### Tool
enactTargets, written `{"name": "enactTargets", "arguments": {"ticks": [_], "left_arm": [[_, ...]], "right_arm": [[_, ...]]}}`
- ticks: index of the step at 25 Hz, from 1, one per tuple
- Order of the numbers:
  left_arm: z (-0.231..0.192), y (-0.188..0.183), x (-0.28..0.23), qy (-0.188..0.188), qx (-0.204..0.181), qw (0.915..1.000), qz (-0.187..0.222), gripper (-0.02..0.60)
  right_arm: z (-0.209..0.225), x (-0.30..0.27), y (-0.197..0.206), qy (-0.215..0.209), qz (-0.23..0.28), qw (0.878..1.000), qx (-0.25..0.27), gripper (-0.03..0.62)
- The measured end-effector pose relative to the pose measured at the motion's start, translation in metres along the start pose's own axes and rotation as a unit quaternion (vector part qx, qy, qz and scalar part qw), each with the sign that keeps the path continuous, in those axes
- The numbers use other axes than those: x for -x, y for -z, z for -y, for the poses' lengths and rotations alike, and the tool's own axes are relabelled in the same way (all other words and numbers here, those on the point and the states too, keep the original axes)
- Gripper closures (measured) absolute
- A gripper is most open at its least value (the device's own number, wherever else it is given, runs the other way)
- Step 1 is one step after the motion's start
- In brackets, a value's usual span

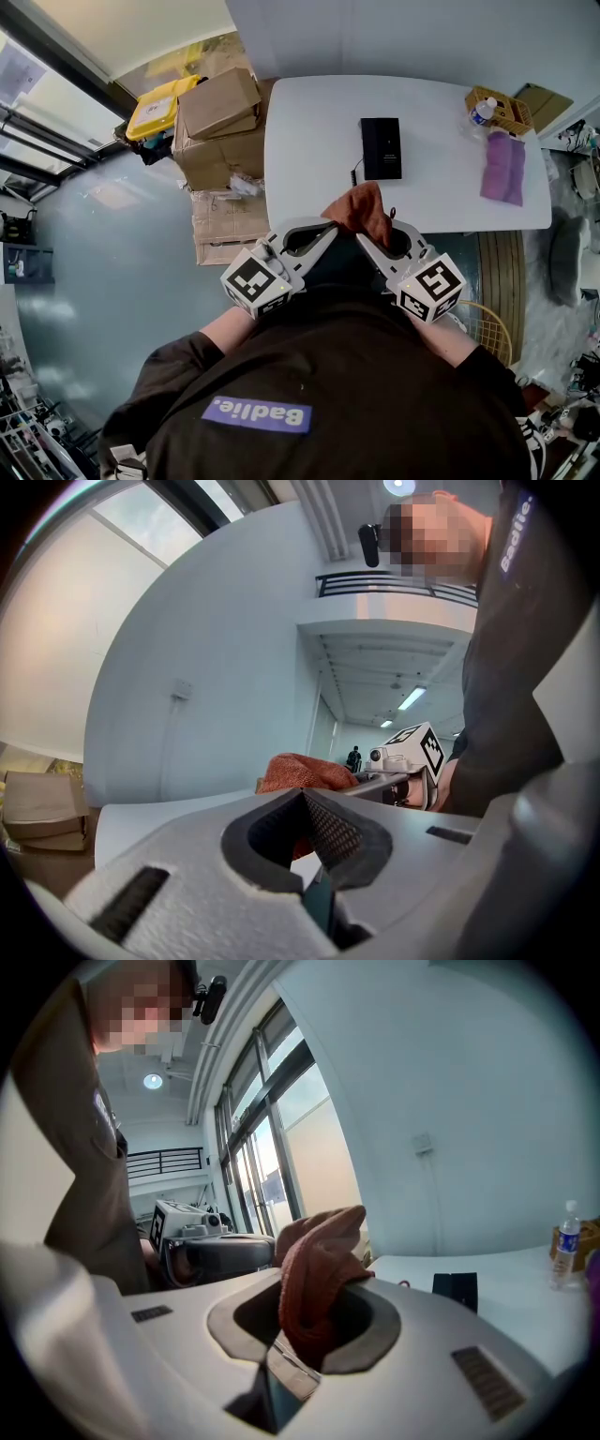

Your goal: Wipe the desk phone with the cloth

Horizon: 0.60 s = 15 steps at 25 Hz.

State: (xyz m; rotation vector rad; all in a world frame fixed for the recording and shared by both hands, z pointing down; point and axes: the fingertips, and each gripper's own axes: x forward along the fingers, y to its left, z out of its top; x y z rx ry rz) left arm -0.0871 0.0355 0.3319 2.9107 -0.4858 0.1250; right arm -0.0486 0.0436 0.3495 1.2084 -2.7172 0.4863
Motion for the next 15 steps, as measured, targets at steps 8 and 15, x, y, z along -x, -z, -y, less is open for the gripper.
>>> {"name": "enactTargets", "arguments": {"ticks": [8, 15], "left_arm": [[0.0029, 0.0030, -0.0002, 0.006, -0.005, 0.9999, 0.007, 0.566], [0.0022, 0.0013, -0.0012, 0.000, -0.001, 1.0000, 0.005, 0.566]], "right_arm": [[0.0019, 0.0019, 0.0041, 0.003, -0.004, 1.000, -0.001, 0.500], [0.0018, 0.0025, 0.0053, 0.001, -0.003, 1.000, 0.000, 0.500]]}}
